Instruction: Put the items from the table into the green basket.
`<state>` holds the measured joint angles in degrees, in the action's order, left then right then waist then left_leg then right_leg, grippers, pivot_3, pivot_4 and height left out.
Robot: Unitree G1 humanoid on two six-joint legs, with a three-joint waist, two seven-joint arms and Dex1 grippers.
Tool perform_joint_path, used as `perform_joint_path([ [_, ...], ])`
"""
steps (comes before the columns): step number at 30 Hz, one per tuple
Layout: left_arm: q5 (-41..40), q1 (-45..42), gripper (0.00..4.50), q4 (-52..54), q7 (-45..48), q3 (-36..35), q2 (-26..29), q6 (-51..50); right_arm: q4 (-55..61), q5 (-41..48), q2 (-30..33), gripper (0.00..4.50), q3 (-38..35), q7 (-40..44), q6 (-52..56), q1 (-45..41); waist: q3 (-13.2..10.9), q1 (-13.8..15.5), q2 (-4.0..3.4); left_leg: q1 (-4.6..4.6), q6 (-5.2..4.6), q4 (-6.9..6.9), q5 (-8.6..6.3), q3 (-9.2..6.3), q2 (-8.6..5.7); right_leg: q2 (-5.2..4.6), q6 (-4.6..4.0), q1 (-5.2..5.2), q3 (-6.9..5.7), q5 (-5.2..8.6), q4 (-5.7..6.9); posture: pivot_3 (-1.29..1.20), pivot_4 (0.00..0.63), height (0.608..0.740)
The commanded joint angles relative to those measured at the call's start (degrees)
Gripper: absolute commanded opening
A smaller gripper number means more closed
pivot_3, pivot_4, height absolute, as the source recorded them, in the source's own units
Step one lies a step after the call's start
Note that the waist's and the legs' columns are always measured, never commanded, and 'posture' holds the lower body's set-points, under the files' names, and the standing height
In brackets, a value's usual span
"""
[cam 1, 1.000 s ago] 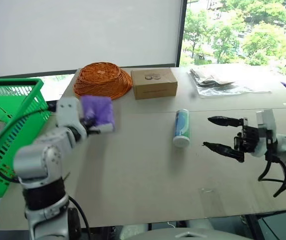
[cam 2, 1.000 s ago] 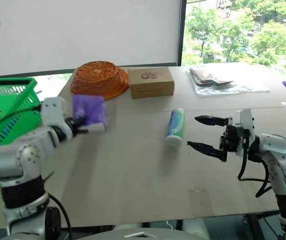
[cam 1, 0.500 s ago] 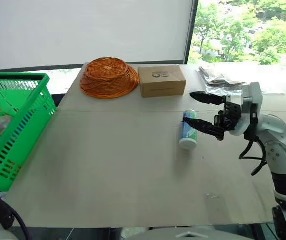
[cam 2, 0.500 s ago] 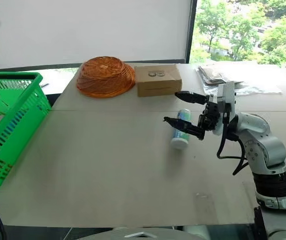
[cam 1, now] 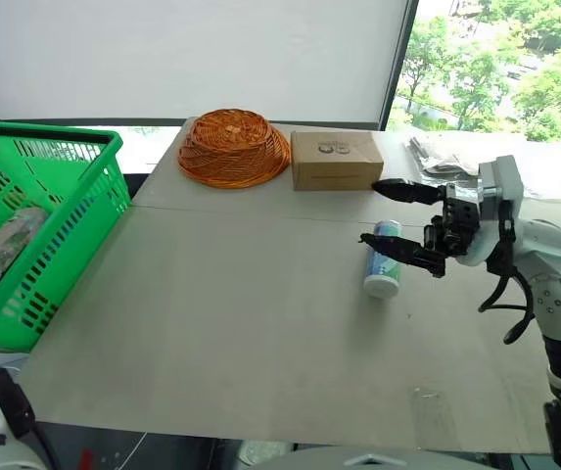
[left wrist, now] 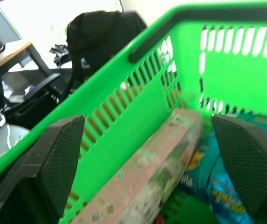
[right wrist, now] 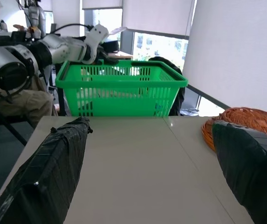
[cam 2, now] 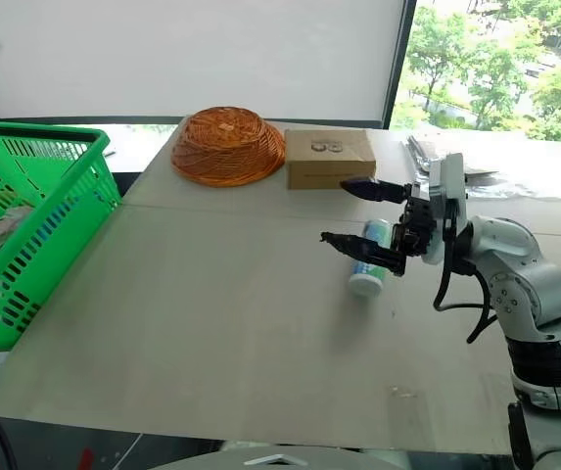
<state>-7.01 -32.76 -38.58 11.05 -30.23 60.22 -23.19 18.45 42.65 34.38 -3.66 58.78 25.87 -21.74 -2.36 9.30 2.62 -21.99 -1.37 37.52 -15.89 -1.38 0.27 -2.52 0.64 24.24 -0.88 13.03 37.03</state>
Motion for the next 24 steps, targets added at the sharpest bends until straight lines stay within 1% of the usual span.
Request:
perform_joint_path([
  [1,-5.4,-2.7,4.46,14.9,7.8,4.5,-3.2,-4.4,-1.0,-5.8,2.3,4.5,-0.9,-0.5,-3.8,2.1,0.0,0.2,0.02,-0.02,-0.02,0.0,0.01,-0.02,-0.02,-0.02,0.0,0.0,-0.01,0.0,0.0,0.19,0.0,0.74],
  [3,-9.9,-1.0,4.46,25.6,13.4,9.1,-6.8,-10.3,-1.3,-6.9,2.6,4.5,-0.5,-0.4,-4.5,3.1,0.1,0.5,0.02,-0.03,-0.05,0.0,0.03,0.01,-0.03,-0.03,0.0,0.0,0.0,-0.01,0.0,0.19,0.0,0.74],
  [5,-14.7,0.1,4.46,35.9,15.6,14.0,-12.4,-17.5,-0.8,-6.3,2.9,4.5,-1.1,-0.2,-4.0,4.0,0.3,0.8,-0.25,-0.02,-0.11,0.04,0.07,0.02,-0.06,-0.07,0.0,-0.02,0.02,-0.01,0.02,0.19,0.0,0.74],
  [7,-17.5,0.0,4.46,42.5,15.4,19.2,-19.0,-22.5,-1.0,-8.1,3.8,4.5,-1.2,-0.2,-4.7,4.9,0.4,0.8,-0.54,-0.06,-0.13,0.18,0.07,0.06,-0.1,-0.08,0.03,-0.03,0.07,-0.02,0.05,0.18,0.0,0.74],
  [9,-17.8,-0.8,4.46,46.1,13.4,24.5,-25.8,-26.3,-2.2,-14.0,5.3,4.5,0.4,-1.0,-8.1,6.2,0.4,0.6,-0.56,-0.08,-0.17,0.36,0.05,0.07,-0.12,0.0,0.04,-0.03,0.08,-0.03,0.15,0.16,0.0,0.74],
  [12,-18.6,-2.6,4.46,47.3,10.7,27.6,-33.6,-30.3,-2.7,-17.9,5.5,4.5,1.0,-2.5,-10.5,8.2,0.4,-0.3,-0.56,-0.1,-0.25,0.78,0.0,0.13,-0.02,0.32,0.04,-0.04,0.17,-0.02,0.45,0.14,0.0,0.74],
  [14,-19.2,-4.2,4.46,46.2,6.8,29.8,-41.7,-34.0,-0.9,-17.9,4.9,4.5,-0.3,-4.4,-10.2,11.2,0.4,-0.9,-0.58,0.0,-0.26,0.82,0.01,0.14,0.0,0.51,0.02,-0.05,0.24,-0.01,0.64,0.11,0.0,0.74],
  [16,-18.9,-4.3,4.46,46.2,5.1,32.1,-47.3,-36.2,0.6,-18.2,5.2,4.5,-1.8,-5.4,-10.6,14.3,0.4,-1.1,-0.73,0.15,-0.27,0.86,0.02,0.05,-0.07,0.75,0.01,-0.25,0.19,0.0,0.72,0.1,0.0,0.74],
  [18,-17.7,-3.9,4.46,46.1,4.4,33.8,-50.1,-36.7,1.5,-18.3,5.7,4.5,-3.4,-5.7,-11.4,16.5,0.4,-2.0,-1.01,0.35,-0.27,0.9,0.02,0.06,-0.11,0.8,0.03,-0.54,0.22,0.01,0.7,0.07,0.0,0.74],
  [21,-17.6,-4.2,4.46,44.0,3.1,34.7,-54.6,-37.2,3.5,-17.4,6.8,4.5,-7.9,-6.8,-11.1,21.7,0.4,-3.6,-1.13,0.41,-0.28,1.02,0.04,0.09,-0.15,0.9,0.04,-0.59,0.3,0.01,0.72,0.03,0.0,0.74],
  [24,-17.3,-4.6,4.46,42.2,3.4,36.0,-55.3,-40.0,5.3,-17.8,7.4,4.5,-10.3,-7.3,-11.5,25.5,0.4,-5.5,-1.18,0.54,-0.28,1.07,0.04,0.13,-0.15,0.96,0.04,-0.69,0.34,0.02,0.76,0.0,0.0,0.74],
])
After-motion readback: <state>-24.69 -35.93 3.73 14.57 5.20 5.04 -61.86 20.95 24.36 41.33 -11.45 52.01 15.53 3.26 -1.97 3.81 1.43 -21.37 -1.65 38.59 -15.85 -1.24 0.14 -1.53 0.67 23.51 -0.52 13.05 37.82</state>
